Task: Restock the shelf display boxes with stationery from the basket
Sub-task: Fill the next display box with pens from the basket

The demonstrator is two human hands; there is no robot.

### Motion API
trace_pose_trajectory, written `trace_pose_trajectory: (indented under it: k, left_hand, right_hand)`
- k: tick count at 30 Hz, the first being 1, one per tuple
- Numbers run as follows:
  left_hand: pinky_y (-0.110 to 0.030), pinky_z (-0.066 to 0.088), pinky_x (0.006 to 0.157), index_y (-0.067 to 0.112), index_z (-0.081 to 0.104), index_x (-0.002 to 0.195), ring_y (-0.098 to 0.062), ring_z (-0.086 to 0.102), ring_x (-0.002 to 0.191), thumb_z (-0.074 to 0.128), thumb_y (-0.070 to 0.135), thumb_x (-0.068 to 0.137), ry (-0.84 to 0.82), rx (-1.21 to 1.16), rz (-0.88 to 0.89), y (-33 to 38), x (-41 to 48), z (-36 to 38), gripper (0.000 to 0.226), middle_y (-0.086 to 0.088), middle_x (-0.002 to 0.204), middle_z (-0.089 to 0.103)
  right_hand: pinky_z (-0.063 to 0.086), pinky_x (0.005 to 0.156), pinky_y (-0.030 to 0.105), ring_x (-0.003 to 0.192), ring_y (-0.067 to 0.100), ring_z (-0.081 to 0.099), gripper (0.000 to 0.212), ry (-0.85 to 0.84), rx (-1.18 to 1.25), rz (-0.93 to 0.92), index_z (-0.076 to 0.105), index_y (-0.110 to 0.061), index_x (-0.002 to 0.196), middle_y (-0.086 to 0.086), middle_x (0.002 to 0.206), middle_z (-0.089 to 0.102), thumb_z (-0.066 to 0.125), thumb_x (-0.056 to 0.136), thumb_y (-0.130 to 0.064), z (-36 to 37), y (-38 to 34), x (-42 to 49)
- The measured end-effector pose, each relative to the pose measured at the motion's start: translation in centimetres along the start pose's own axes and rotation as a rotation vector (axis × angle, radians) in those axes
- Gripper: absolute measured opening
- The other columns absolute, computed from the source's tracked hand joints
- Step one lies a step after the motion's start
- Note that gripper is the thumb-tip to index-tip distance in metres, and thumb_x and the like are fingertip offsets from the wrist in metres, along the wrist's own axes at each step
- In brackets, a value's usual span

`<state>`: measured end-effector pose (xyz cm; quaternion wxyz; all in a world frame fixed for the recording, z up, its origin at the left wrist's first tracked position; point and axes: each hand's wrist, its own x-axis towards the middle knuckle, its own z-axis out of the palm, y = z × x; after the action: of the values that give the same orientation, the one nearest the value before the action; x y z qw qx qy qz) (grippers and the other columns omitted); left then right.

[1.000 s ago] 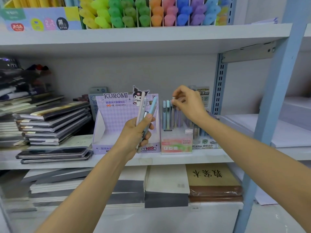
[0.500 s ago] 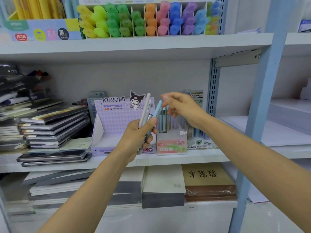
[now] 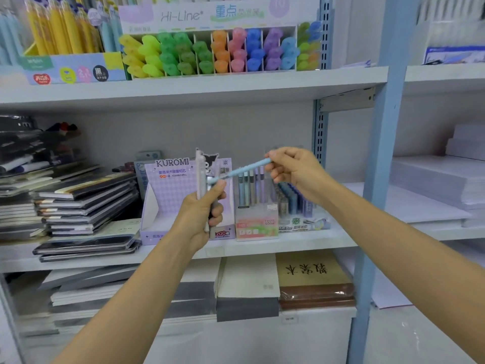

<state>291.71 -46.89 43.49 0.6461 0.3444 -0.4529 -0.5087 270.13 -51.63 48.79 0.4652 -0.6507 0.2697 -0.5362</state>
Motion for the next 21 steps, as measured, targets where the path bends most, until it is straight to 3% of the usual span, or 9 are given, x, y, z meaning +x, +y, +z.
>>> trace_pose_trajectory:
  k: [4,6,9,11,13,15,18,21]
  left_hand:
    - [-0.016,0.027,0.033,0.011,0.071,0.077,-0.005,0.036,0.04,0.068,0.022,0.088,0.083,-0.166,0.095,0.4,0.0,1.1,0.015,-0.003,0.079,0.07]
    - [-0.016,0.027,0.033,0.016,0.077,0.072,-0.006,0.034,0.04,0.071,0.023,0.084,0.066,-0.18,0.109,0.4,-0.3,1.7,0.015,-0.007,0.089,0.067]
    - [-0.017,0.026,0.034,0.011,0.074,0.082,-0.007,0.032,0.04,0.074,0.028,0.076,0.044,-0.115,0.142,0.4,-0.8,2.4,0.018,-0.013,0.096,0.056]
    - [-0.018,0.026,0.035,0.003,0.07,0.093,-0.009,0.031,0.039,0.074,0.028,0.079,0.067,-0.022,0.188,0.4,-0.9,2.7,0.029,-0.012,0.08,0.052]
    - [-0.019,0.025,0.036,-0.001,0.069,0.099,-0.011,0.03,0.04,0.074,0.028,0.083,0.106,0.103,0.228,0.4,-0.9,2.8,0.034,-0.007,0.059,0.041]
    - [-0.019,0.025,0.037,0.002,0.07,0.095,-0.011,0.029,0.041,0.073,0.026,0.085,0.111,0.197,0.253,0.3,-0.9,3.1,0.027,0.0,0.051,0.039]
    - [-0.018,0.03,0.037,0.009,0.067,0.084,-0.009,0.034,0.039,0.072,0.021,0.087,0.057,0.293,0.288,0.1,-1.0,3.7,0.013,0.007,0.045,0.046]
    - [-0.017,0.031,0.037,0.012,0.066,0.083,-0.008,0.036,0.039,0.071,0.024,0.087,0.038,0.297,0.27,0.2,-0.8,3.7,0.014,0.003,0.049,0.048]
  right_hand:
    - [0.056,0.068,0.021,0.074,0.017,0.067,0.018,-0.322,-0.175,0.12,0.062,0.0,0.108,0.012,0.092,0.072,0.061,0.091,-0.006,-0.4,1.1,-1.6]
    - [0.056,0.07,0.023,0.078,0.019,0.068,0.016,-0.417,-0.225,0.123,0.062,-0.001,0.106,0.015,0.096,0.073,0.062,0.091,-0.007,-0.2,1.7,-2.2]
    - [0.056,0.074,0.024,0.085,0.02,0.071,0.014,-0.483,-0.278,0.124,0.061,-0.003,0.103,0.015,0.099,0.074,0.065,0.091,-0.009,0.2,1.9,-2.5]
    - [0.056,0.081,0.028,0.093,0.022,0.07,0.019,-0.532,-0.353,0.124,0.063,-0.005,0.106,0.011,0.103,0.074,0.065,0.091,-0.016,0.2,1.6,-2.5]
    - [0.056,0.087,0.034,0.097,0.021,0.069,0.026,-0.474,-0.422,0.055,0.065,-0.009,0.109,0.006,0.107,0.072,0.063,0.093,-0.028,0.6,0.9,-2.4]
    - [0.058,0.083,0.032,0.092,0.018,0.07,0.028,-0.288,-0.406,-0.045,0.065,-0.012,0.11,0.002,0.104,0.073,0.062,0.093,-0.034,1.4,0.1,-2.1]
    - [0.054,0.066,0.02,0.072,0.008,0.068,0.026,-0.094,-0.34,-0.16,0.065,-0.005,0.106,0.004,0.086,0.072,0.068,0.089,-0.025,2.9,-0.9,-1.4]
    - [0.054,0.063,0.021,0.065,0.007,0.065,0.022,-0.033,-0.348,-0.213,0.067,0.001,0.101,0.01,0.082,0.069,0.07,0.088,-0.015,3.6,-1.3,-0.8]
